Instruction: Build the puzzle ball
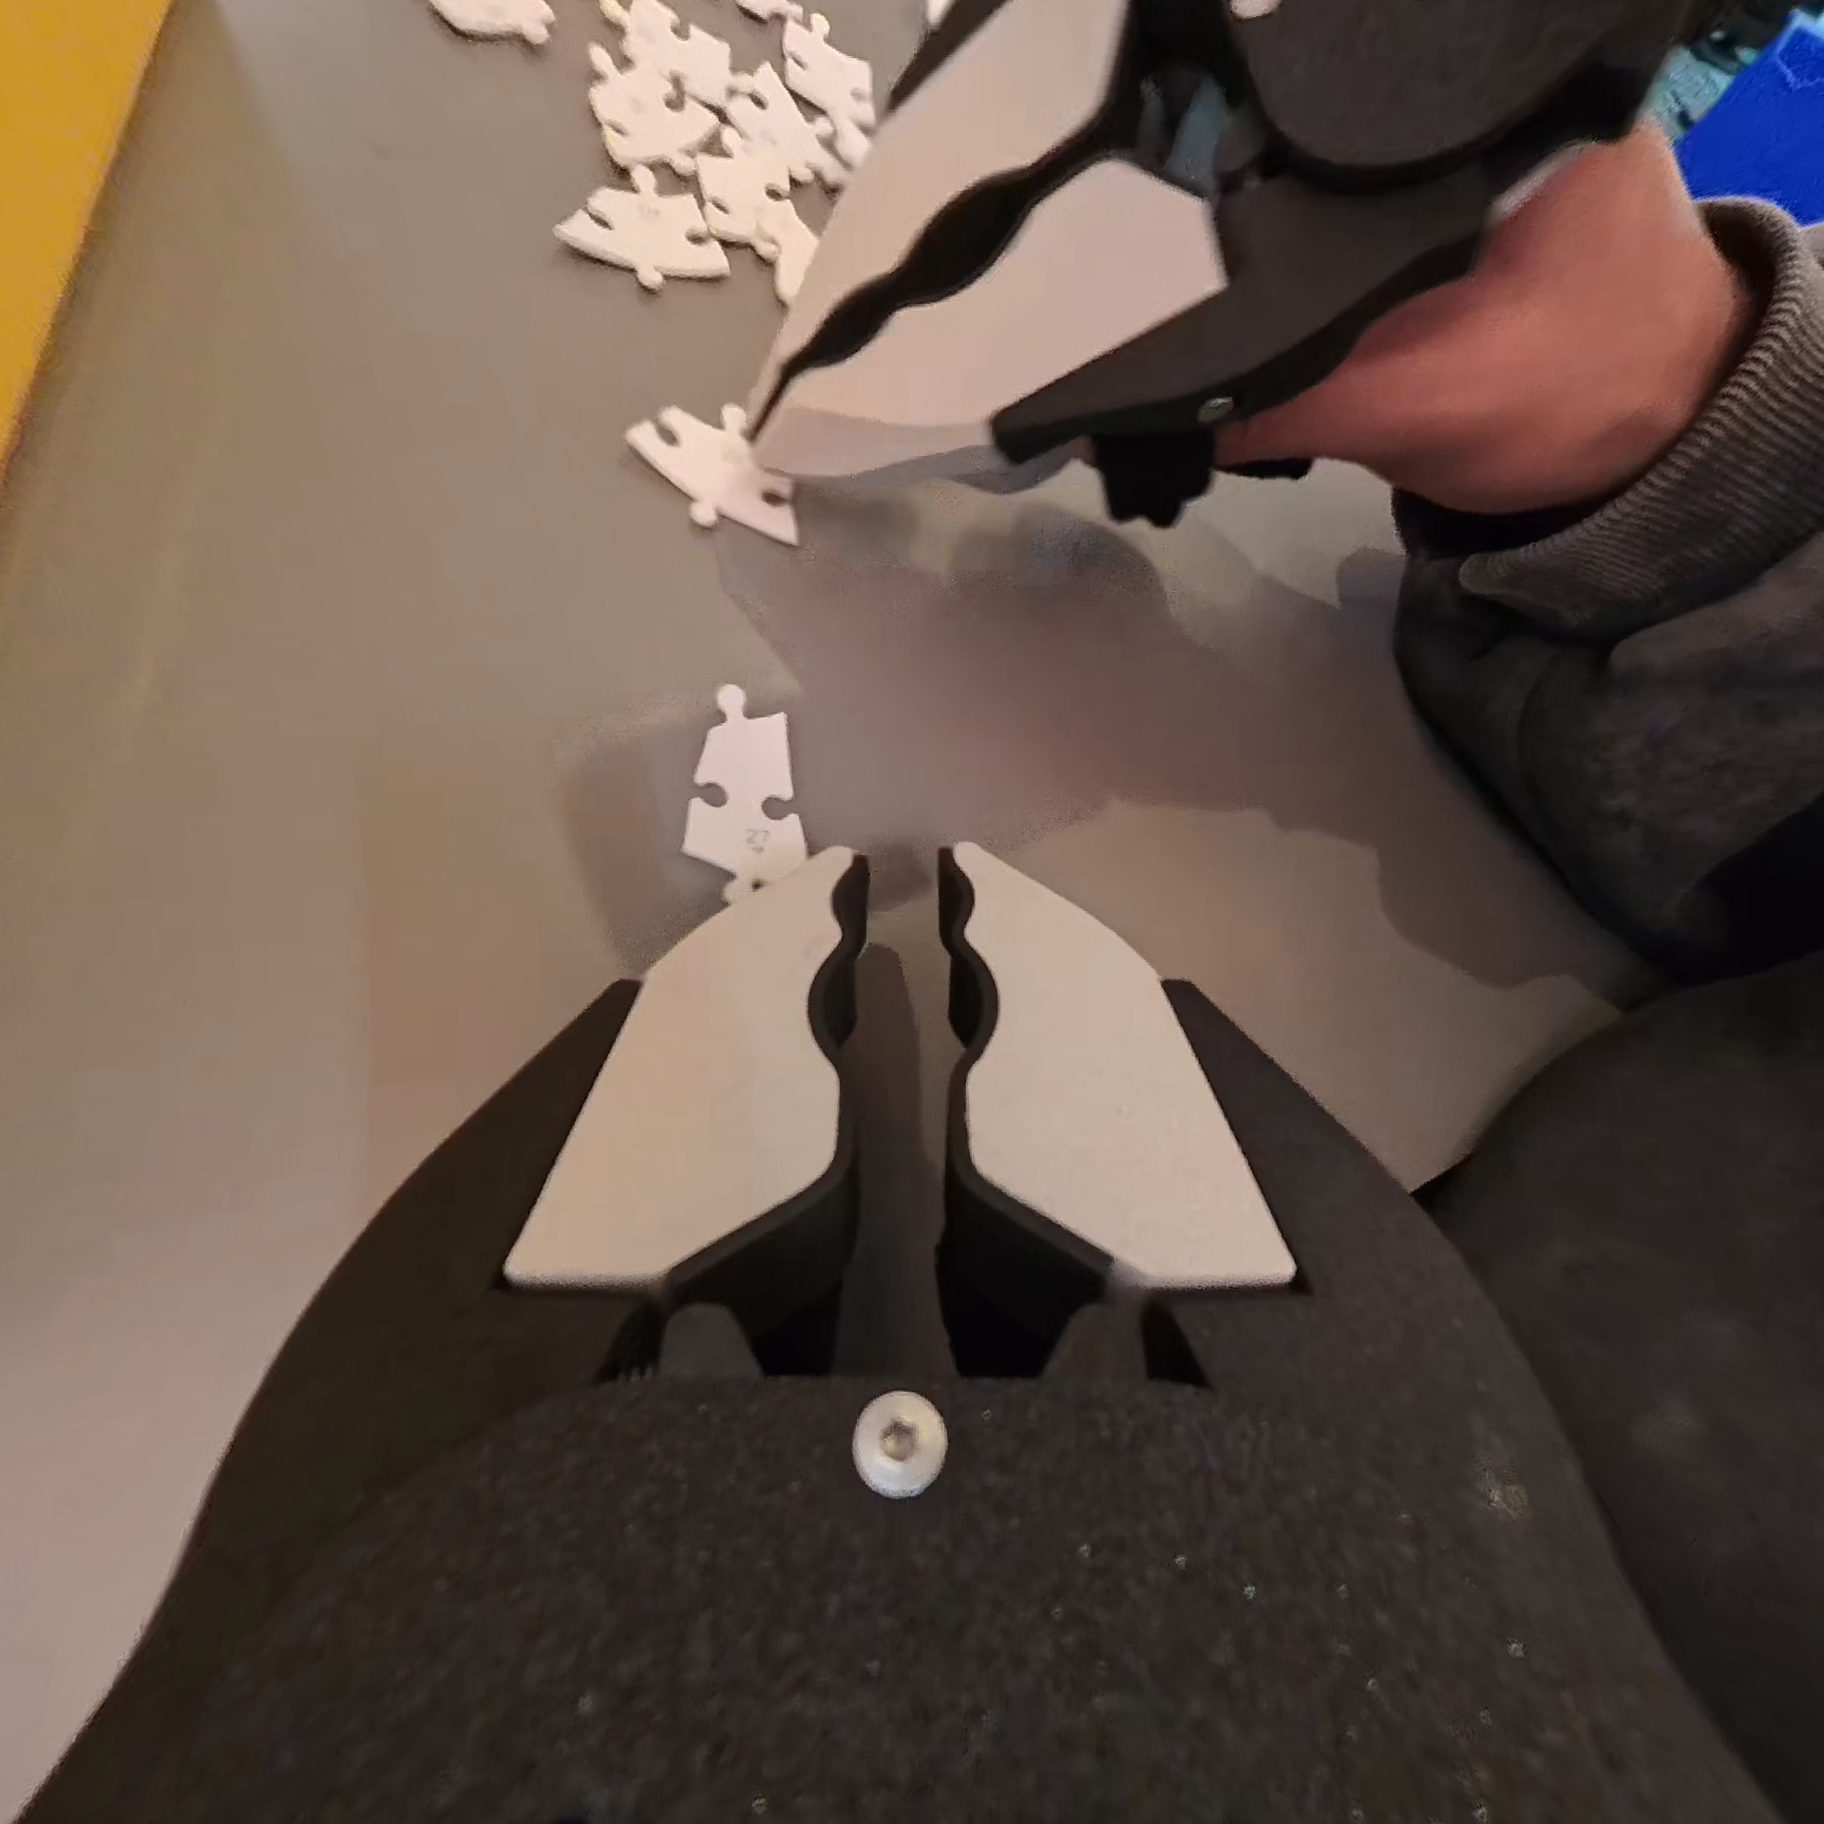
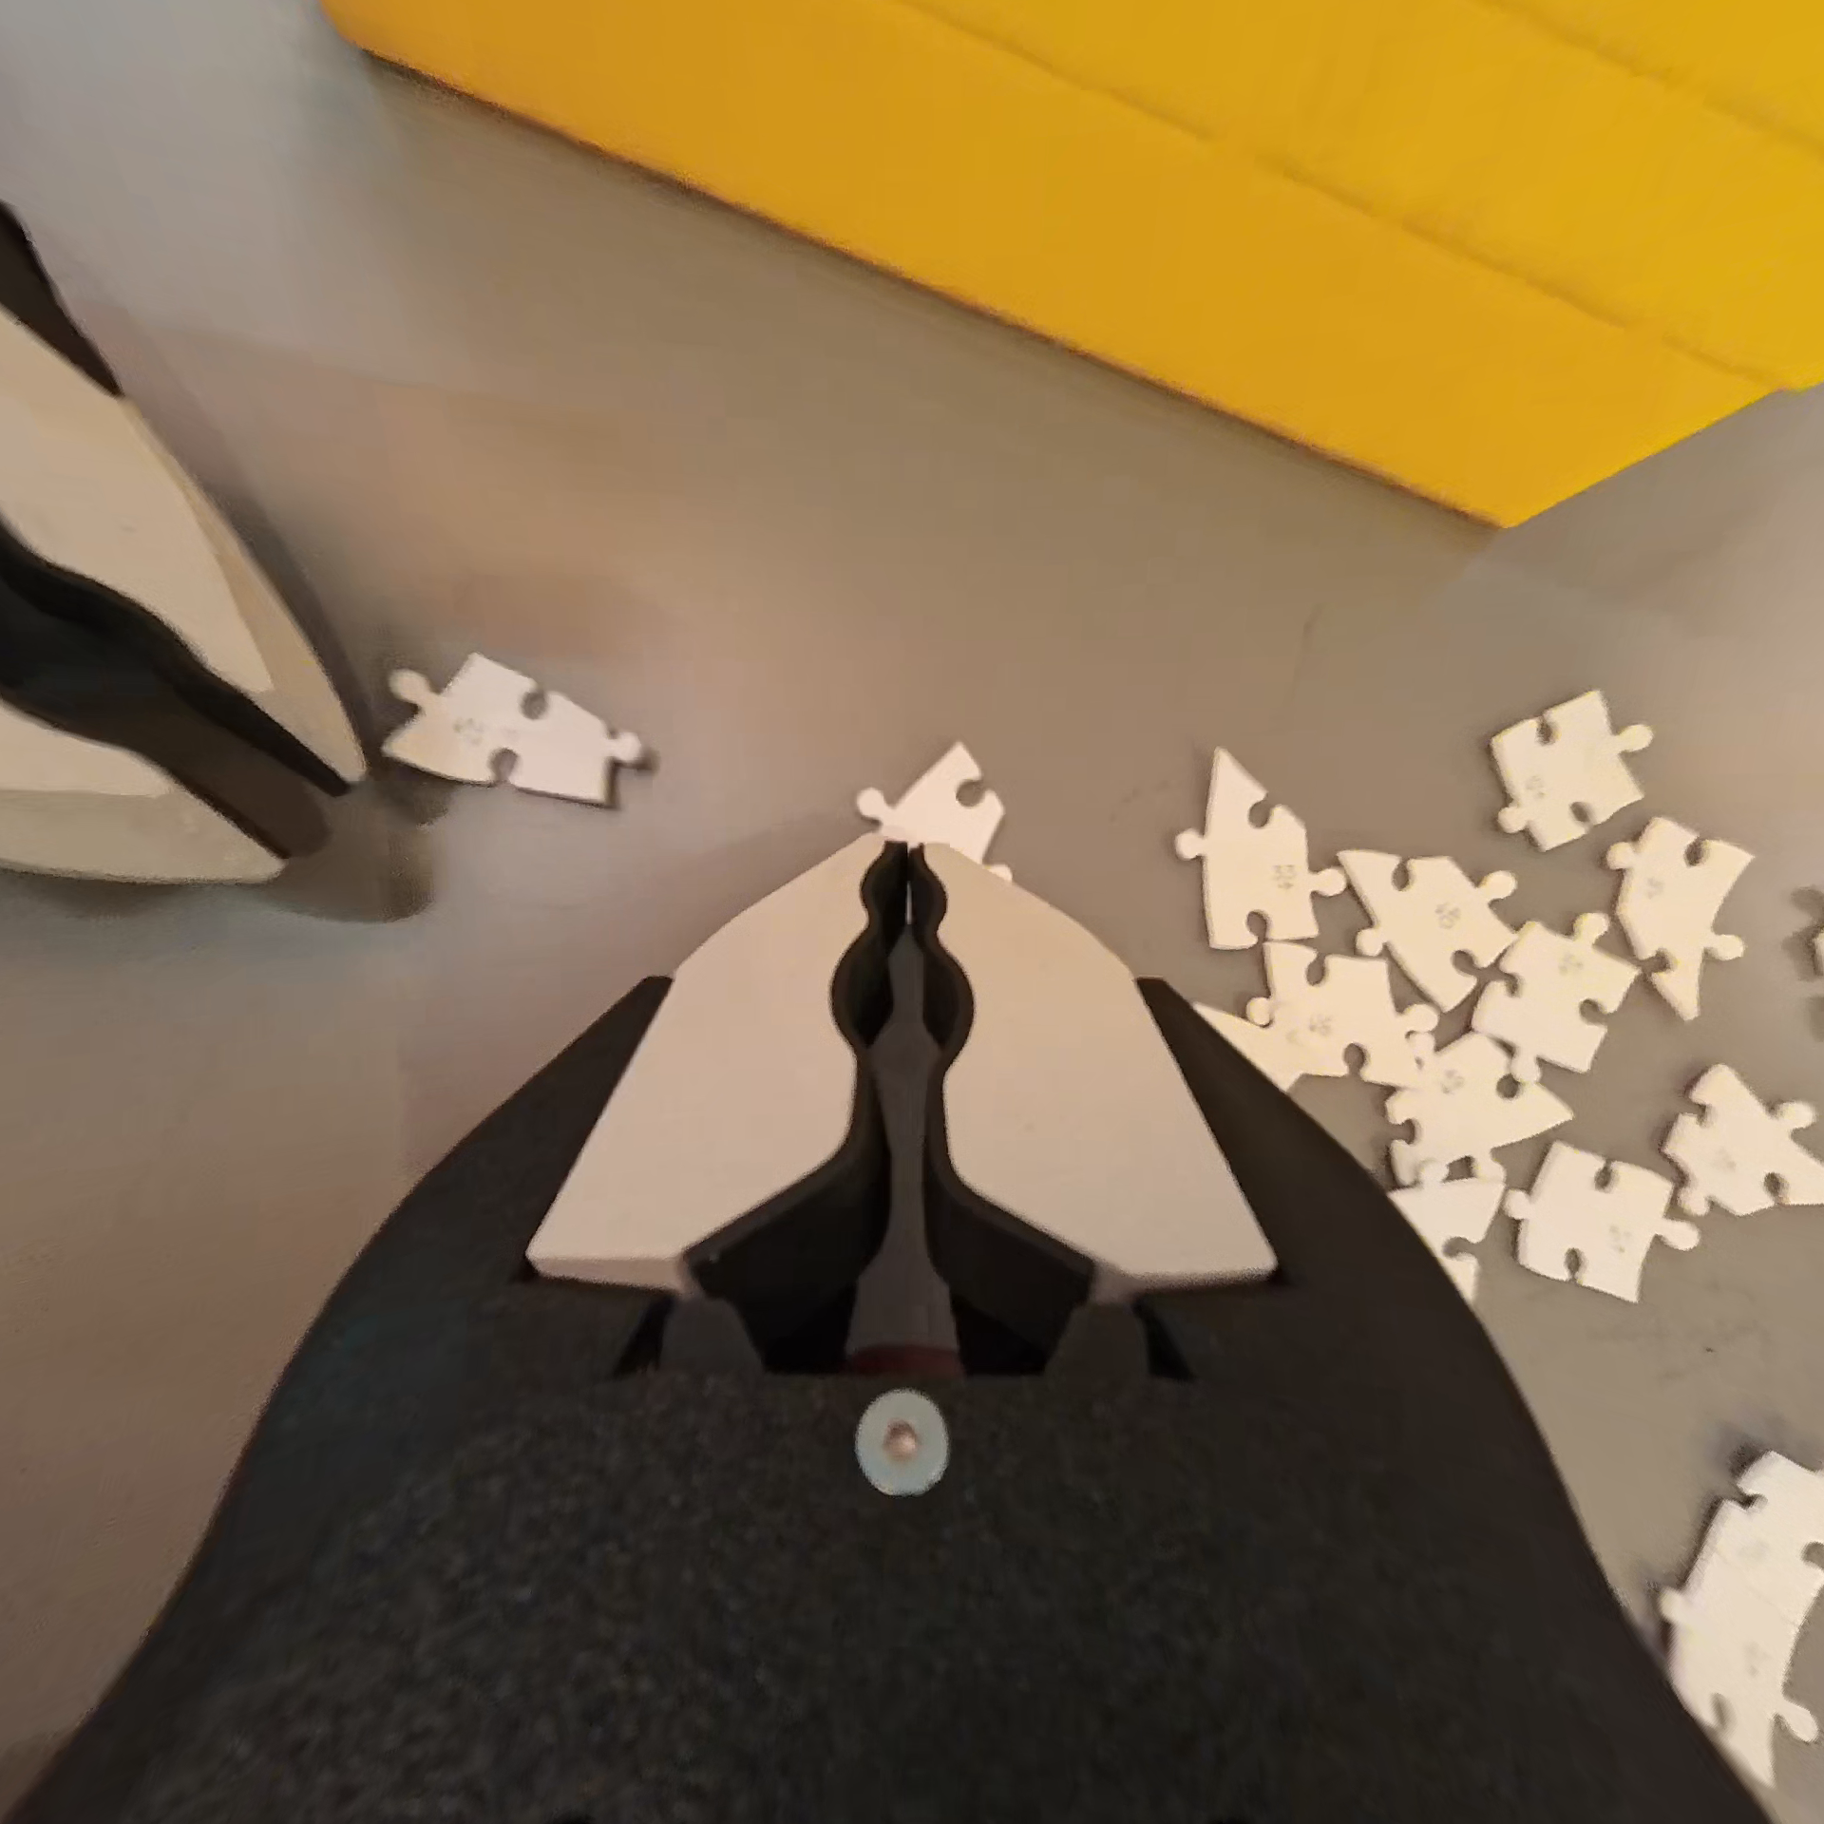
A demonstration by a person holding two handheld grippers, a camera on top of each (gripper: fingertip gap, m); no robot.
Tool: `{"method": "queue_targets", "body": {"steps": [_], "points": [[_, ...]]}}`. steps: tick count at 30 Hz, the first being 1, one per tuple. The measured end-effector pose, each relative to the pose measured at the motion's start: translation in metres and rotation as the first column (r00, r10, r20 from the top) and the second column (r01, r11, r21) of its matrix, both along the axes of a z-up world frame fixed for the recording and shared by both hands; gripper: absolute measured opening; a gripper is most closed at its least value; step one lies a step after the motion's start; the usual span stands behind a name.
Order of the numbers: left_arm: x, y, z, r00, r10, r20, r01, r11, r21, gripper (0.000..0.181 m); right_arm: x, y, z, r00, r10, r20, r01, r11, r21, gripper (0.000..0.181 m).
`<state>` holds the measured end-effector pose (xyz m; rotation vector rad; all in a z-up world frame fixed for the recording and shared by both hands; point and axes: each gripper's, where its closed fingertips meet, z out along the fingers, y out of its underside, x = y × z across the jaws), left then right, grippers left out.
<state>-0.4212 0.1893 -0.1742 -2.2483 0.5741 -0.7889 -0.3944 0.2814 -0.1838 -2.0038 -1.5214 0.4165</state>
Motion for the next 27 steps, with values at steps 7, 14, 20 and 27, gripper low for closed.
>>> {"method": "queue_targets", "body": {"steps": [7,14,20,27], "points": [[-0.059,0.016,0.030,0.985,0.159,-0.065,-0.144,0.971,0.190,0.014,-0.028,-0.054,0.009,0.990,0.122,-0.072,-0.124,0.992,-0.020,0.000],[-0.113,0.018,0.045,0.945,0.309,-0.110,-0.269,0.922,0.277,0.013,-0.052,-0.055,-0.008,0.986,0.160,-0.046,-0.163,0.982,-0.094,0.000],[-0.133,0.015,0.052,0.930,0.358,-0.089,-0.318,0.901,0.295,0.013,-0.093,-0.066,-0.008,0.923,0.384,-0.030,-0.384,0.923,-0.002,0.000],[-0.137,0.014,0.051,0.930,0.361,-0.072,-0.329,0.902,0.280,0.013,-0.107,-0.075,-0.008,0.874,0.485,-0.014,-0.485,0.874,-0.024,0.000]]}}
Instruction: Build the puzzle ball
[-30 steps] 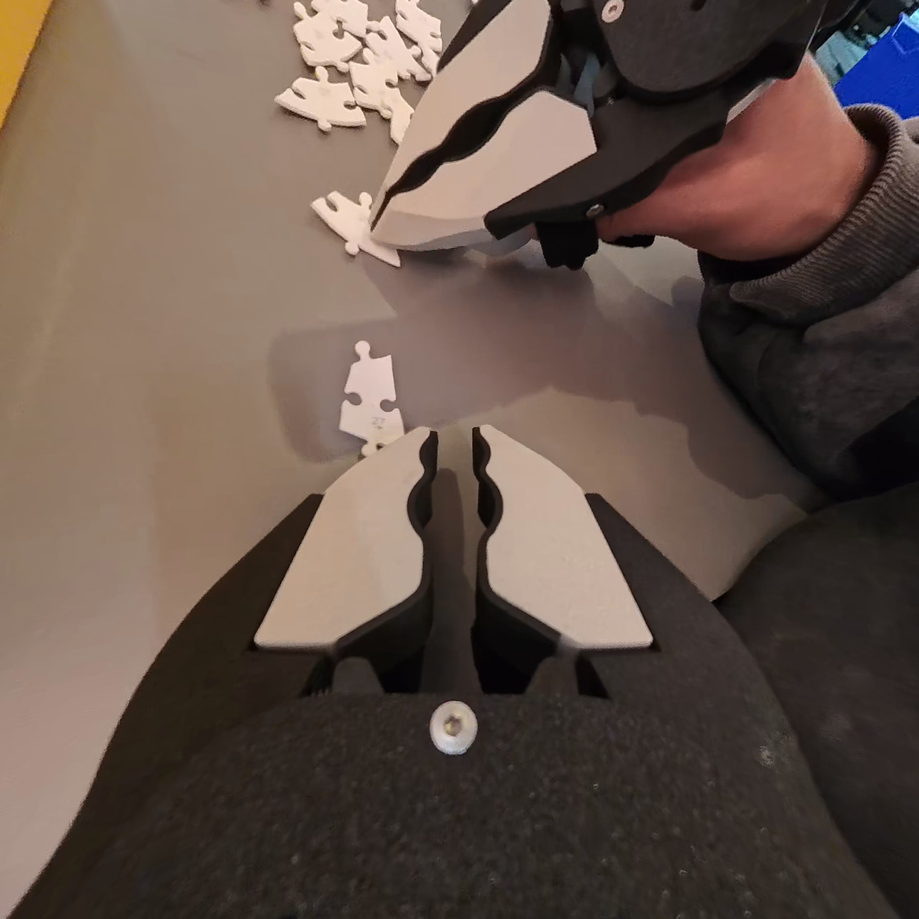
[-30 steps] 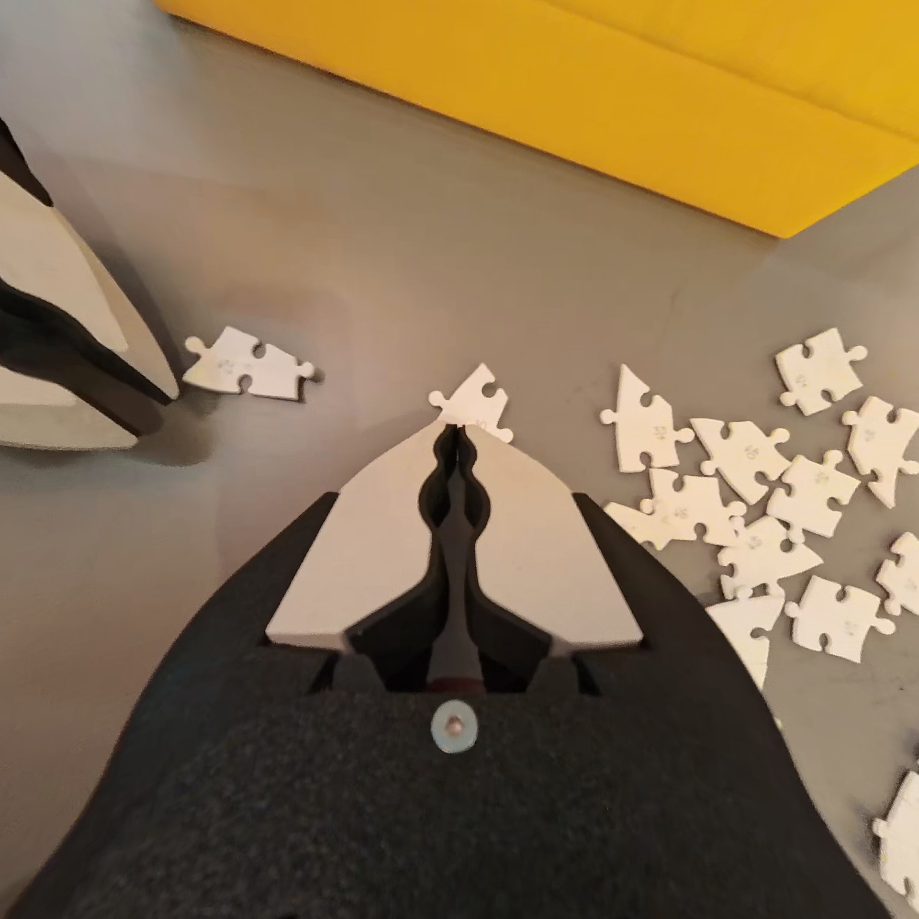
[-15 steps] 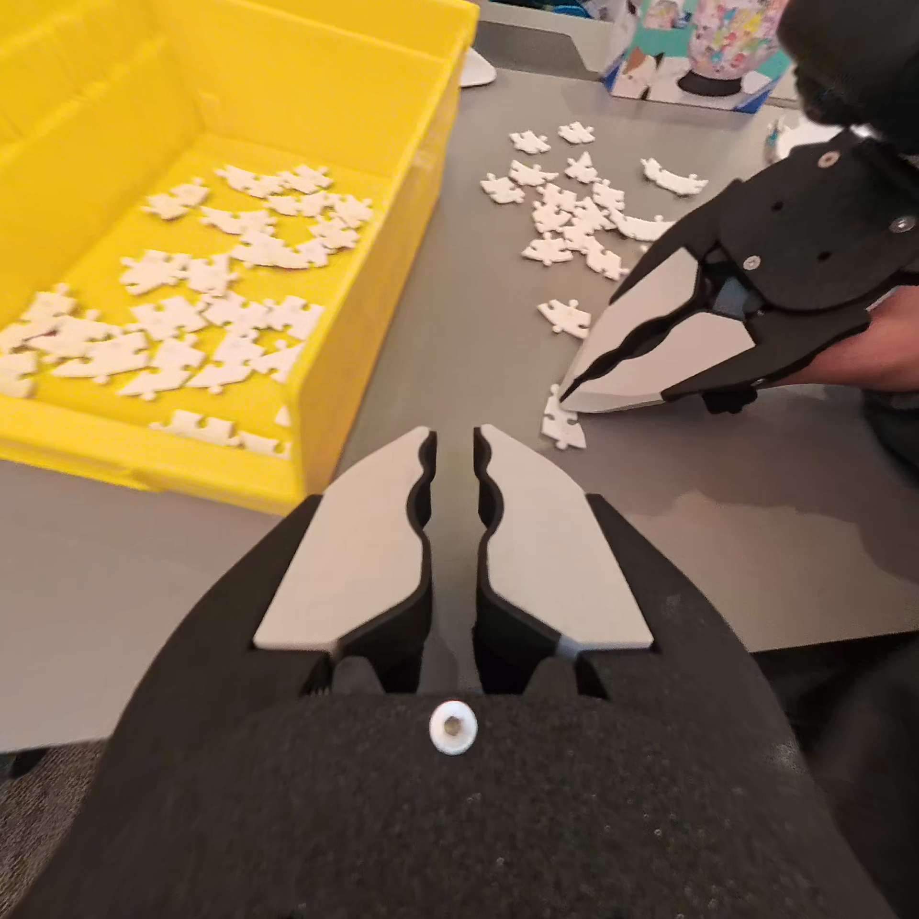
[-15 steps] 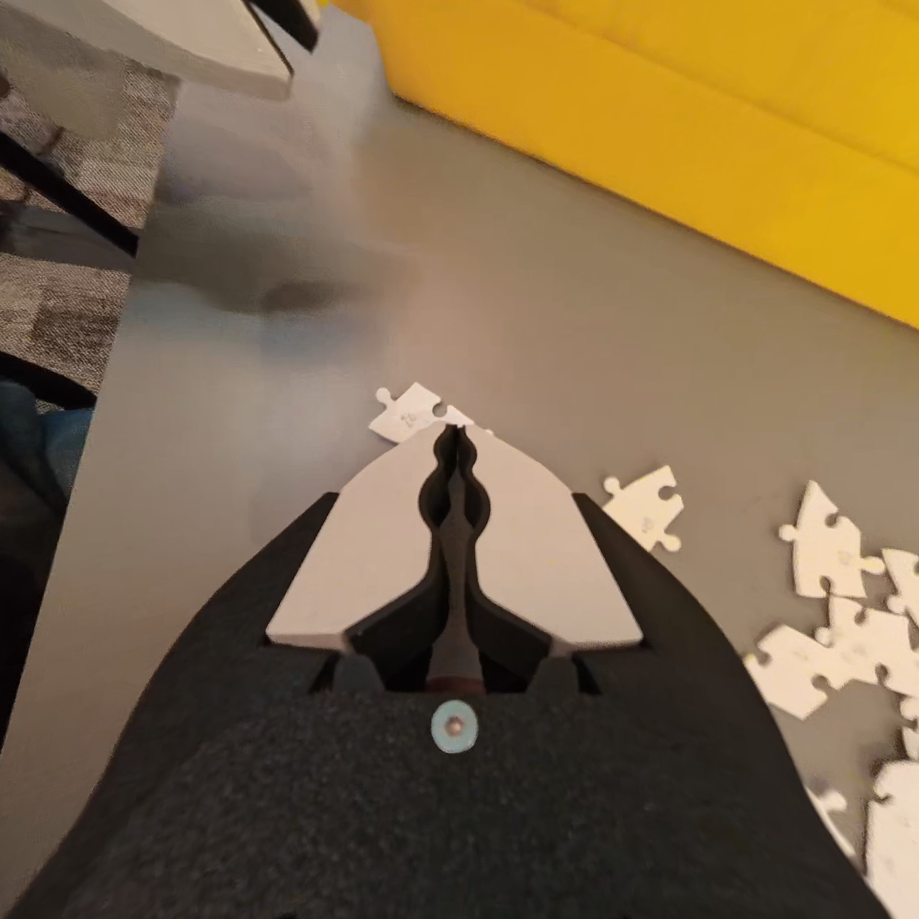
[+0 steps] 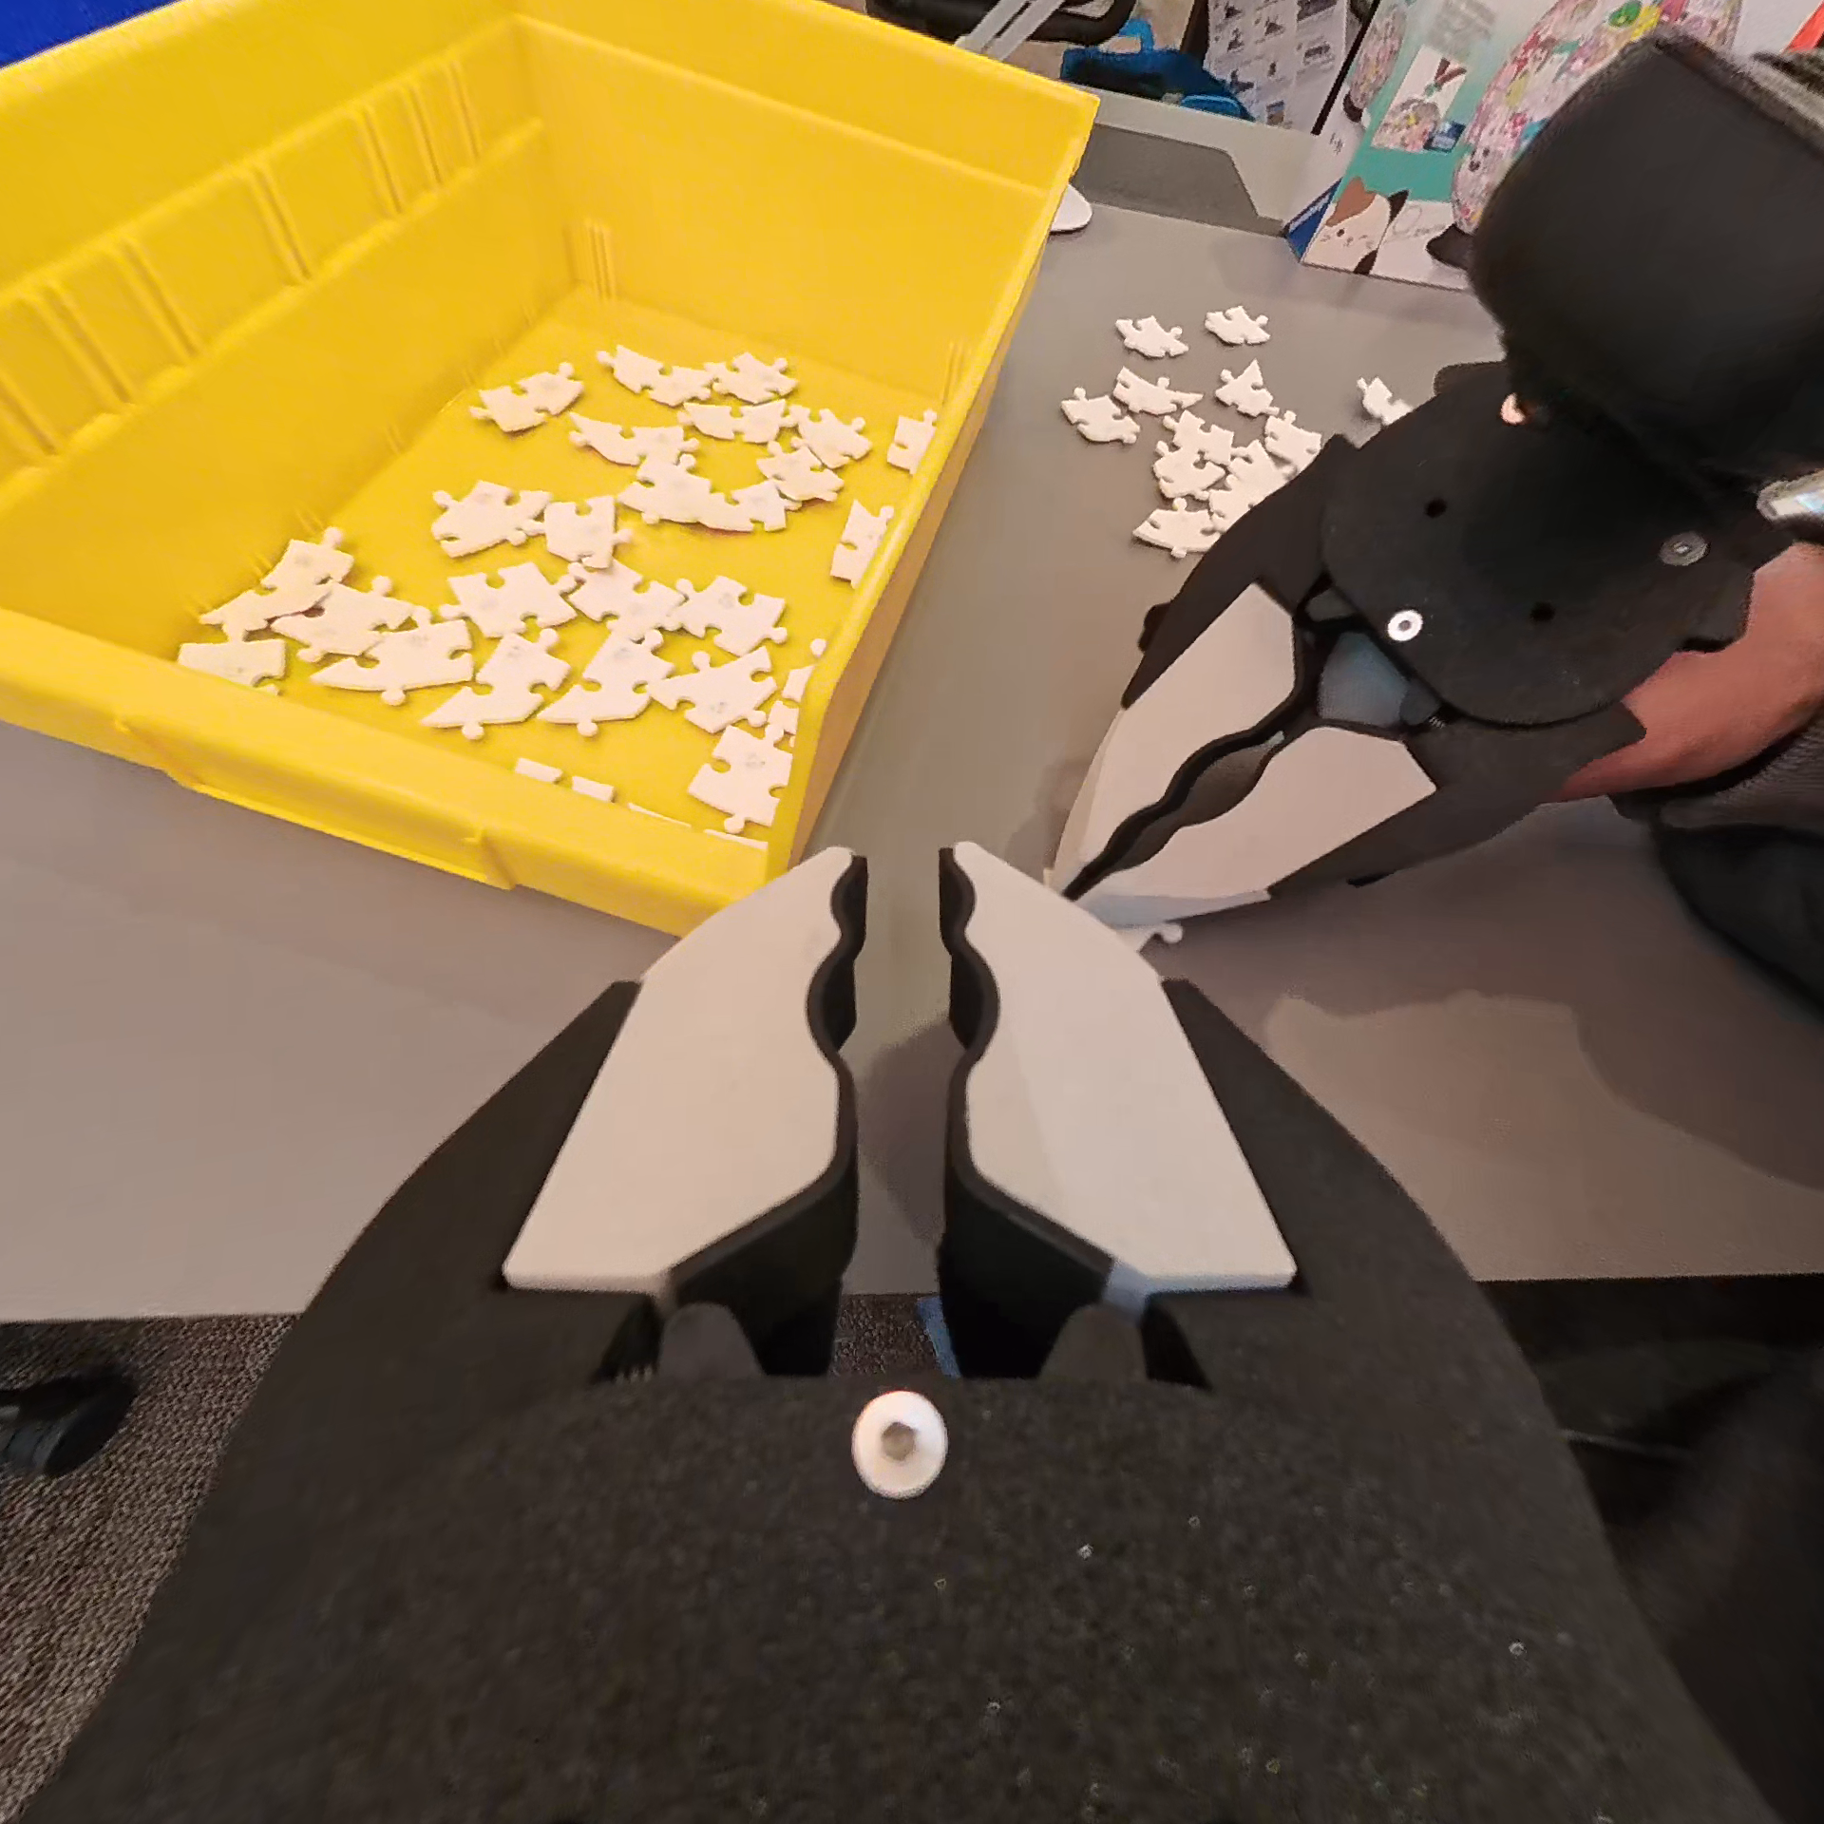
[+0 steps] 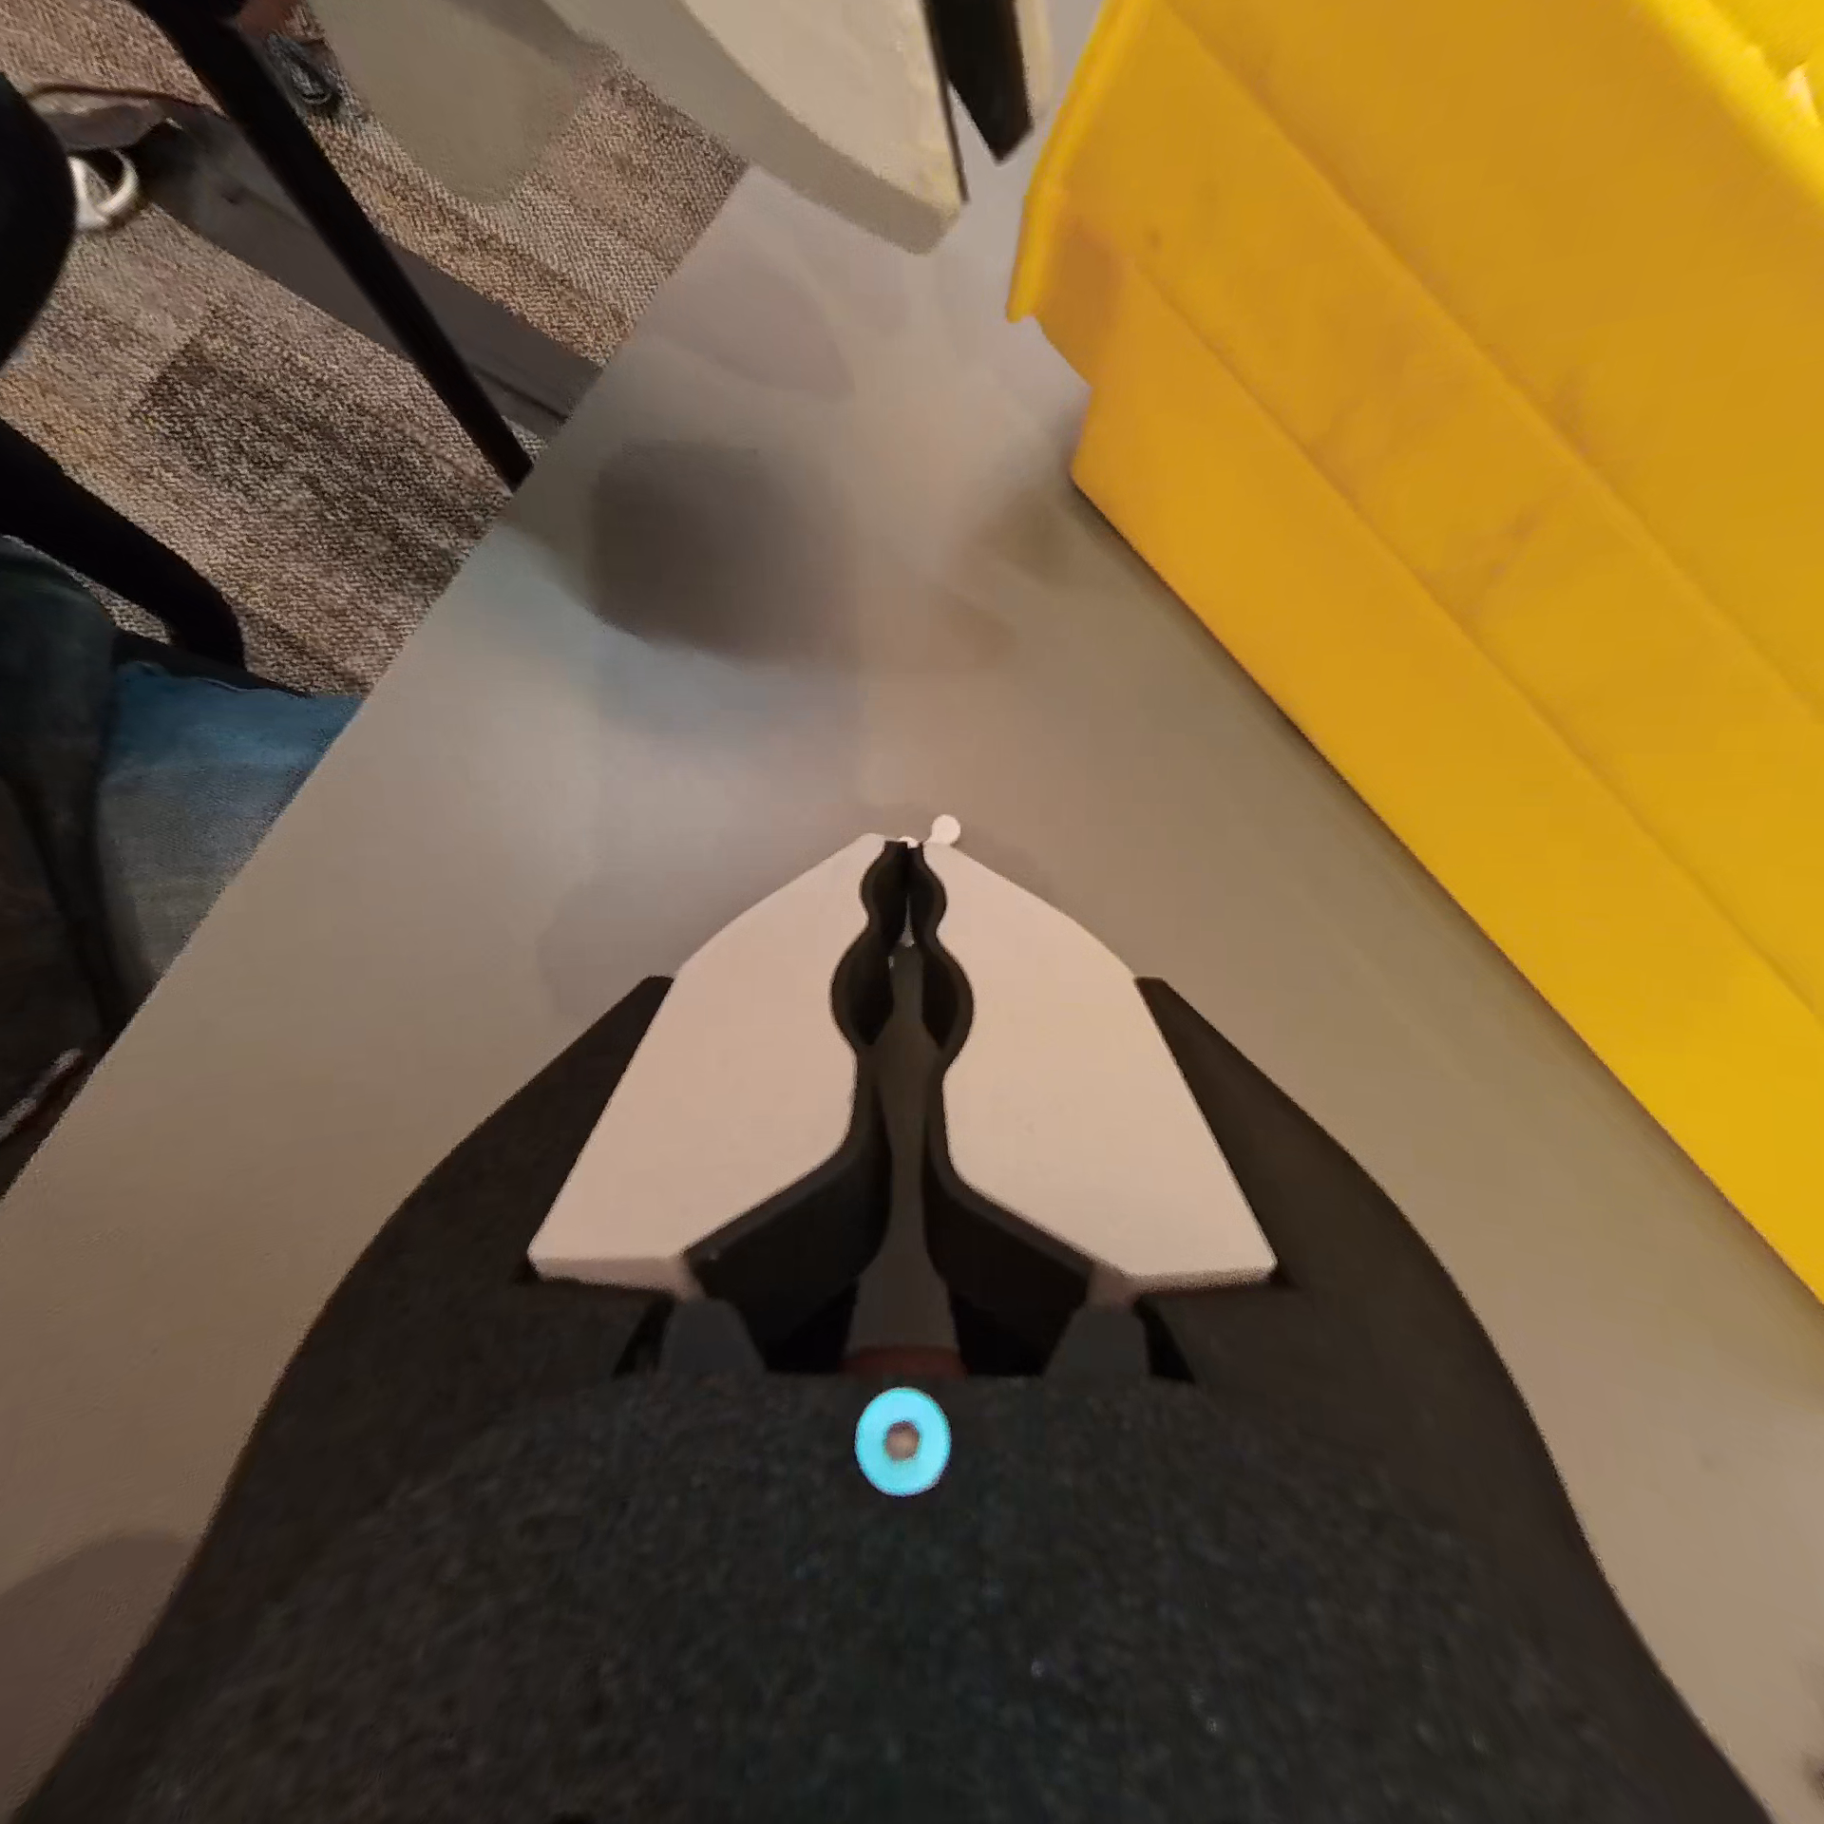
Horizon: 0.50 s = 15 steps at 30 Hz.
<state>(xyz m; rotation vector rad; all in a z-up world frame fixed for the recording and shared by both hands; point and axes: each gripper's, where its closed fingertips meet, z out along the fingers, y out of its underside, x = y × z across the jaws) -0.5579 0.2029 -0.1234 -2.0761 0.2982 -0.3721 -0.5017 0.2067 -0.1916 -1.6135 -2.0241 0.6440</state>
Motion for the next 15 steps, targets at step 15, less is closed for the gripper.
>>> {"method": "queue_targets", "body": {"steps": [15], "points": [[0.026,-0.006,-0.019,0.995,-0.094,0.021,0.096,0.991,-0.096,0.009,0.112,0.084,0.009,0.885,-0.466,0.008,0.463,0.881,0.094,0.000]]}}
